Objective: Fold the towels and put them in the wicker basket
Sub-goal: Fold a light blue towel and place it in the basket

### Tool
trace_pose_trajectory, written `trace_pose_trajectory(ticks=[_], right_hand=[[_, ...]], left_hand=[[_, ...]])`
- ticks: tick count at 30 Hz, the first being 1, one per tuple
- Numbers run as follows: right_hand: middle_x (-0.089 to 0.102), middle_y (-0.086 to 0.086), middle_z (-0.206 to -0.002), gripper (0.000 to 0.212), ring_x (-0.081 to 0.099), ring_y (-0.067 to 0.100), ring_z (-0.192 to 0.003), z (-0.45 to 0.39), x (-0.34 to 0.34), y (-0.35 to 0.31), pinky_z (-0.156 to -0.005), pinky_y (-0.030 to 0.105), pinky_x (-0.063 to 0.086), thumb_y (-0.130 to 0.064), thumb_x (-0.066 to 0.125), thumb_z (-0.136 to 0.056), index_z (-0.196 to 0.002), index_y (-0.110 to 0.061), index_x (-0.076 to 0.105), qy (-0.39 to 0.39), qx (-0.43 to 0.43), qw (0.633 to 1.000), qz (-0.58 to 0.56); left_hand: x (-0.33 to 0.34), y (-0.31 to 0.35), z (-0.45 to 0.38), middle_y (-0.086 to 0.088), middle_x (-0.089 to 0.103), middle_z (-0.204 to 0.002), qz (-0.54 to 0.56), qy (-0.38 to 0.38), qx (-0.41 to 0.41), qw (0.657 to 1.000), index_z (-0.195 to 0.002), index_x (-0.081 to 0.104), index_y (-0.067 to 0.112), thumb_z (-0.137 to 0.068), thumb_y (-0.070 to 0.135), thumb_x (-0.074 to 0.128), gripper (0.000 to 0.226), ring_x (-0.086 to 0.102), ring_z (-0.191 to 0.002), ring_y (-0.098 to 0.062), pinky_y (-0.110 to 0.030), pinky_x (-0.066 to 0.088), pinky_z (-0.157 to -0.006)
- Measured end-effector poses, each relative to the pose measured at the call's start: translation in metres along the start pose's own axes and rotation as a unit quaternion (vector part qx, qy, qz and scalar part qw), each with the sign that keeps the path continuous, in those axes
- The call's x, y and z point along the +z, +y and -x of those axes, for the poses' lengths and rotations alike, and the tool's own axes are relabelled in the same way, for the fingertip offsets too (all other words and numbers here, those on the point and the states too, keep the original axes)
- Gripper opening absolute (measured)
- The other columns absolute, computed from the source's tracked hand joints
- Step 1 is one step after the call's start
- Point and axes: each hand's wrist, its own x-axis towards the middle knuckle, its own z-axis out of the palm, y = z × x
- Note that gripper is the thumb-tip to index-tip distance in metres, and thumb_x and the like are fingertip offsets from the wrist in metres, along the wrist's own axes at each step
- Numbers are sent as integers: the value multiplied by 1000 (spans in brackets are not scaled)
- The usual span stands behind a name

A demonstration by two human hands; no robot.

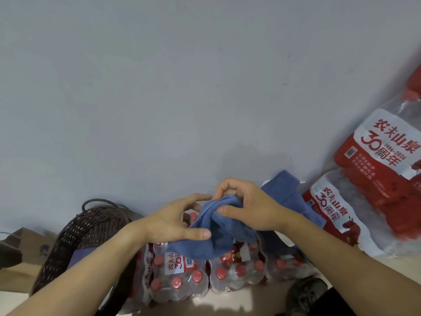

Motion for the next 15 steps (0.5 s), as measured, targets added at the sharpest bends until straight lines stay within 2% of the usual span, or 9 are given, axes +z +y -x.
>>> trace_pose_trajectory(ticks=[2, 3, 5, 7, 9, 11, 13, 15], right_hand=[[70, -3, -90, 14, 68, 11, -81, -2, 4, 2, -70, 20, 52, -10, 69, -88, -98, -16, 62, 0, -1, 1000, 22], [70, -5, -91, 13, 68, 9, -82, -3, 4, 4, -71, 19, 52, -12, 71, -87, -97, -17, 64, 11, 1, 999, 33], [71, -6, -91, 14, 68, 7, -84, -5, 1, 7, -73, 20, 52, -18, 76, -85, -96, -17, 66, 39, 22, 998, 40], [71, -10, -86, 19, 67, 4, -81, -6, -6, 8, -72, 18, 51, -26, 81, -81, -93, -18, 68, 53, 52, 997, 37], [69, -12, -79, 23, 64, 3, -75, -5, -11, 7, -70, 18, 50, -29, 84, -77, -90, -17, 69, 37, 74, 996, 45], [64, -7, -73, 26, 60, 6, -68, -5, -15, 7, -66, 20, 49, -31, 84, -77, -85, -12, 68, -12, 83, 994, 75], [47, -4, -60, 37, 45, 7, -55, -5, -16, 9, -56, 21, 39, -34, 81, -79, -68, -9, 56, -62, 94, 987, 116], [33, -6, -56, 49, 34, 8, -53, -6, -16, 13, -54, 22, 30, -35, 79, -82, -60, -13, 41, -86, 118, 980, 135]], left_hand=[[4, 2, -4, 6, 72, -101, 30, 6, 45, 999, -113, 68, 20, -84, 33, 75, 32, 68, -92, -9, -26, 54, -82], [5, 4, -4, 4, 73, -89, 50, 10, 50, 997, -101, 72, 13, -87, 29, 73, 22, 68, -82, -9, -26, 53, -75], [3, 4, -3, 3, 70, -78, 72, 31, 56, 995, -90, 72, 7, -89, 26, 70, 19, 64, -73, -10, -27, 51, -70], [-1, 3, -3, -7, 65, -74, 85, 64, 58, 993, -91, 69, 3, -90, 24, 64, 22, 58, -72, -14, -32, 48, -70], [-6, 0, -2, -19, 66, -79, 97, 104, 57, 988, -95, 69, 2, -93, 19, 60, 19, 59, -74, -18, -33, 48, -72], [-9, -1, -2, -12, 72, -84, 107, 137, 59, 983, -98, 68, 3, -96, 13, 56, 16, 66, -77, -14, -25, 52, -72], [-11, 1, -2, -3, 72, -81, 94, 168, 55, 980, -96, 67, 4, -99, 9, 52, 16, 65, -73, -8, -21, 51, -68], [-14, 2, -3, -6, 69, -82, 78, 194, 44, 977, -93, 66, 5, -100, 10, 50, 17, 63, -75, -12, -29, 52, -73]])
